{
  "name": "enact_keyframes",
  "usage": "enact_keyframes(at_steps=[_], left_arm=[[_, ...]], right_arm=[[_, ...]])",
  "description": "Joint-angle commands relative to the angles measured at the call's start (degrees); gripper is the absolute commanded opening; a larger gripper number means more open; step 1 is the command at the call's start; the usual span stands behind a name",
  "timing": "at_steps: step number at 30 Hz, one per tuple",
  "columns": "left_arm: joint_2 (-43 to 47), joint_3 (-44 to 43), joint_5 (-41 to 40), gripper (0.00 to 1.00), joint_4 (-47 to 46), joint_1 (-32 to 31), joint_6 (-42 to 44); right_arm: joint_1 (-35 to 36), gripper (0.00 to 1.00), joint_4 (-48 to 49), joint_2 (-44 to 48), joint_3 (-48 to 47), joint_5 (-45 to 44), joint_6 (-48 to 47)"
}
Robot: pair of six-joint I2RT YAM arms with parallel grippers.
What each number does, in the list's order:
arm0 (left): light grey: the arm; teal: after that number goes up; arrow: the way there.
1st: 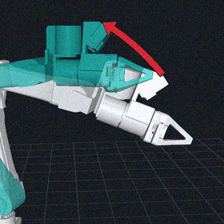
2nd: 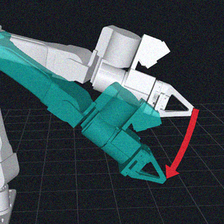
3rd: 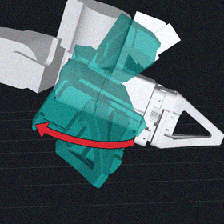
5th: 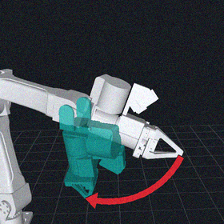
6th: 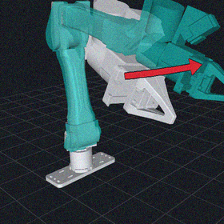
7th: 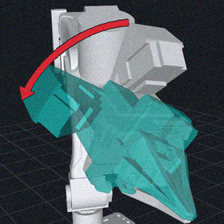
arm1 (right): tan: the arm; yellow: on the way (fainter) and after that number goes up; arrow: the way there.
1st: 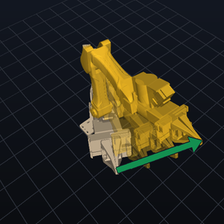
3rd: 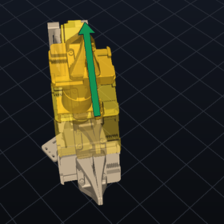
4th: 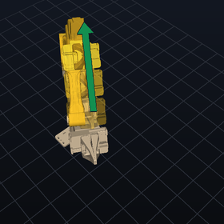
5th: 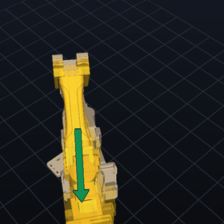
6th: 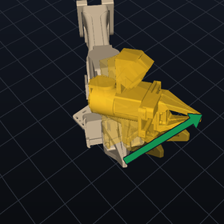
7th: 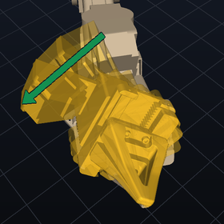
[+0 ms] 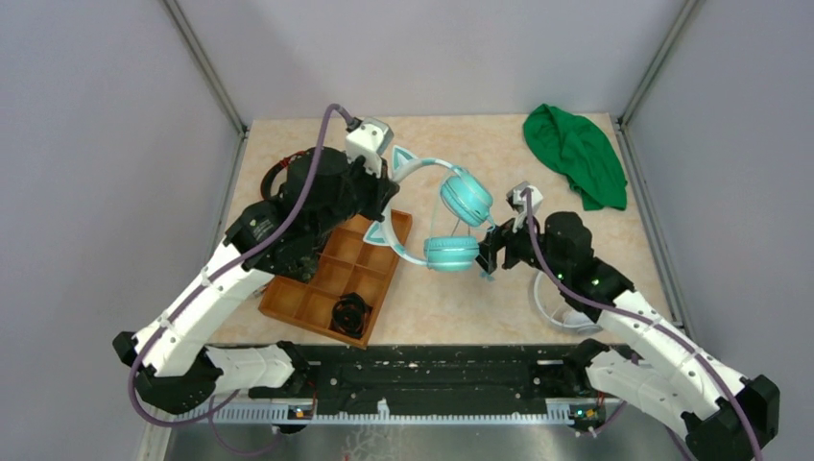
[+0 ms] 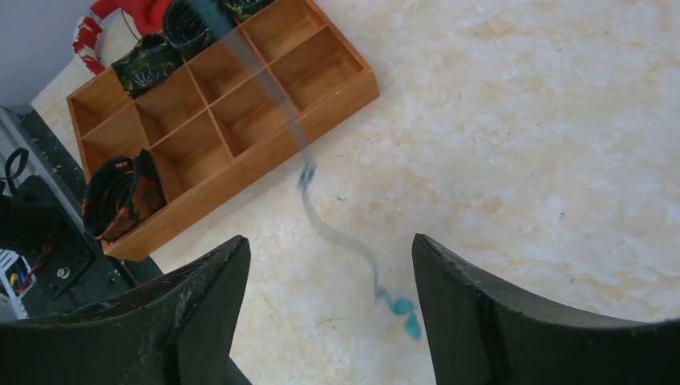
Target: Wrap the headphones
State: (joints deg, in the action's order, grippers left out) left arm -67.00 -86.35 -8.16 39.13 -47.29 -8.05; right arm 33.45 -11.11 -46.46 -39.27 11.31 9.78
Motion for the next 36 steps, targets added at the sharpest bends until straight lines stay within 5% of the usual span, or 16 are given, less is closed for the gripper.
enact_keyframes(at_steps=[1, 14, 28, 29, 32, 33, 36], left_arm=[[0.18, -6.35, -3.15, 0.0, -0.77, 0.12, -4.13], [-0.54, -11.3, -3.01, 0.0, 0.67, 0.17, -4.69], [-0.59, -12.58, -1.04, 0.0, 0.45, 0.15, -6.23], [-0.58, -12.74, -0.8, 0.0, 0.33, 0.11, -6.34], [-0.27, -13.09, 0.36, 0.0, 0.0, 0.15, -6.72], [-0.22, -13.25, 0.23, 0.0, 0.02, 0.13, -7.05], [-0.15, -13.77, -1.4, 0.0, 0.28, 0.14, -8.08]], right_arm=[[-0.58, 0.74, 14.2, -1.53, 4.42, 3.58, 3.64], [-0.57, 0.76, 54.81, -9.0, 22.65, 6.54, 10.96], [0.86, 0.73, 69.94, -25.22, 18.01, 8.72, 16.16], [0.85, 0.66, 71.59, -26.39, 18.04, 8.57, 16.9], [0.98, 0.11, 79.23, -29.76, 19.65, 7.94, 19.53], [0.95, 0.0, 82.21, -30.86, 20.49, 8.03, 20.28], [0.97, 0.0, 88.34, -33.48, 21.67, 8.25, 24.06]])
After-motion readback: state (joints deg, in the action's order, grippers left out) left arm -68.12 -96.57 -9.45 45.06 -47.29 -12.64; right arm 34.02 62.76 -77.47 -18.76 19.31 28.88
